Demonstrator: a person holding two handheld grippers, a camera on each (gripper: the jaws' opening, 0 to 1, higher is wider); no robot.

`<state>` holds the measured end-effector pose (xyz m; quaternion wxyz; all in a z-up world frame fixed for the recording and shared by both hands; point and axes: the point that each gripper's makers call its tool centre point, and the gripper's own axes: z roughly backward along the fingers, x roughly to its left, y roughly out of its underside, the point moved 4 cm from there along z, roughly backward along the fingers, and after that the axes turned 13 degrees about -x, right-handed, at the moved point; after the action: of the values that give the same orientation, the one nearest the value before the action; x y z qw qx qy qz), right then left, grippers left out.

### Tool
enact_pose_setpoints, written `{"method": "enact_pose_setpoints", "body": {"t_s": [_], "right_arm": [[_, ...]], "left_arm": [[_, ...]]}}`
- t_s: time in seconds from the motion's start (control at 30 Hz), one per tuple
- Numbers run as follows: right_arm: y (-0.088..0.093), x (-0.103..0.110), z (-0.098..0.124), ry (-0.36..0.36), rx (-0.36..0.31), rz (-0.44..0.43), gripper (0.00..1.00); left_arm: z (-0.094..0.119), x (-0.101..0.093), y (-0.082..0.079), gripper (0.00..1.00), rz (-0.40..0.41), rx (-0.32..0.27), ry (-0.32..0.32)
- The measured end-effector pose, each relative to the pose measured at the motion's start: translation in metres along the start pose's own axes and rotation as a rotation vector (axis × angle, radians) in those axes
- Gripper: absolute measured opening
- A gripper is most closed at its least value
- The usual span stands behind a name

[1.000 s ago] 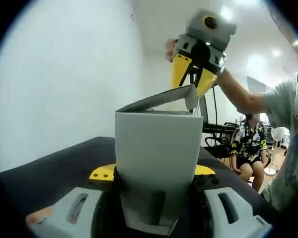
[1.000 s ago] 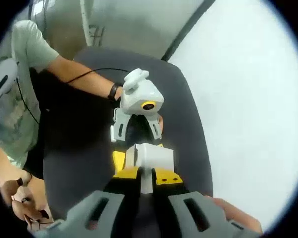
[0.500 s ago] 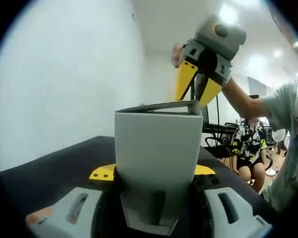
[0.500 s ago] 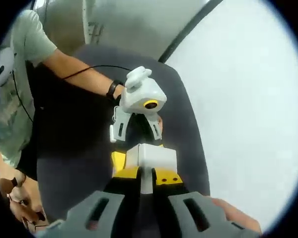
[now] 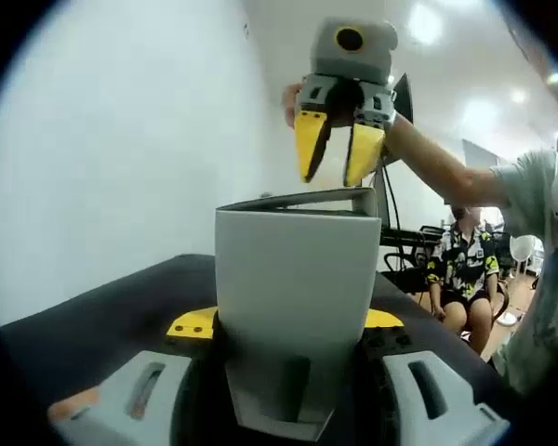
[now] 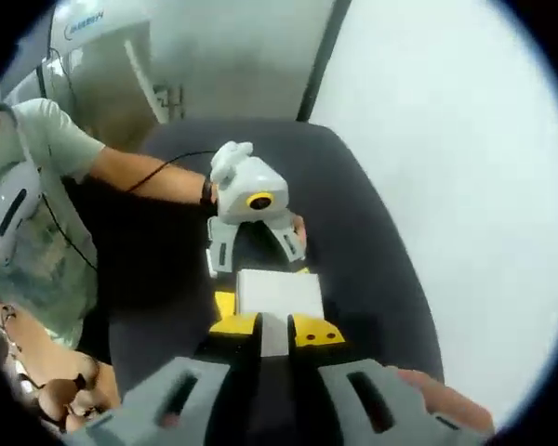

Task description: Assemble the cup parts correctly, then place the assembled cup into the box.

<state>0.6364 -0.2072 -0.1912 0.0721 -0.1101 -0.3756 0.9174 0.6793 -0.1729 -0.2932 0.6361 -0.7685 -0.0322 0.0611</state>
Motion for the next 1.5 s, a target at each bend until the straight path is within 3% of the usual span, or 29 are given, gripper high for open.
{"method": "enact_pose_setpoints", "body": {"t_s": [0.07, 0.23, 0.57, 0.67, 0.8, 0.87, 0.97, 1.1, 1.2, 1.33, 1.37, 1.5], "right_arm": [[-0.002, -0.002, -0.002, 0.013, 0.001, 0.015, 0.1], [0.006, 0.004, -0.012, -0.015, 0.11, 0.033, 0.1], [0.006, 0.0, -0.008, -0.024, 0.079, -0.026, 0.07], [0.001, -0.008, -0.004, 0.043, 0.013, 0.039, 0.13], [-0.004, -0.003, 0.014, 0.031, -0.13, -0.043, 0.21], [-0.002, -0.005, 0.028, 0.061, -0.182, -0.046, 0.3], [0.015, -0.003, 0.047, 0.121, -0.202, -0.048, 0.35], [0.03, 0.001, 0.073, 0.248, -0.313, -0.048, 0.42], [0.037, 0.008, 0.088, 0.322, -0.399, -0.054, 0.5], [0.042, 0.016, 0.108, 0.435, -0.561, -0.089, 0.59], [0.044, 0.019, 0.11, 0.454, -0.585, -0.097, 0.61], [0.055, 0.029, 0.113, 0.505, -0.664, -0.135, 0.81]], "left_arm": [[-0.001, 0.0, 0.0, 0.5, -0.002, 0.001, -0.001], [-0.003, -0.002, 0.0, 0.5, -0.01, 0.01, 0.003], [0.0, -0.002, 0.0, 0.51, -0.008, 0.008, 0.0], [0.0, -0.003, 0.0, 0.51, 0.002, 0.004, -0.004], [0.006, 0.0, -0.004, 0.53, 0.062, 0.002, -0.034], [0.011, 0.0, -0.011, 0.55, 0.067, -0.003, -0.046], [0.022, -0.001, -0.02, 0.58, 0.039, 0.013, -0.067], [0.042, -0.002, -0.047, 0.65, 0.0, -0.006, -0.126], [0.063, -0.009, -0.077, 0.75, -0.087, -0.067, -0.215], [0.084, -0.024, -0.109, 0.92, -0.119, -0.166, -0.298], [0.089, -0.028, -0.114, 0.96, -0.121, -0.174, -0.319], [0.111, -0.044, -0.125, 0.96, -0.188, -0.146, -0.394]]}}
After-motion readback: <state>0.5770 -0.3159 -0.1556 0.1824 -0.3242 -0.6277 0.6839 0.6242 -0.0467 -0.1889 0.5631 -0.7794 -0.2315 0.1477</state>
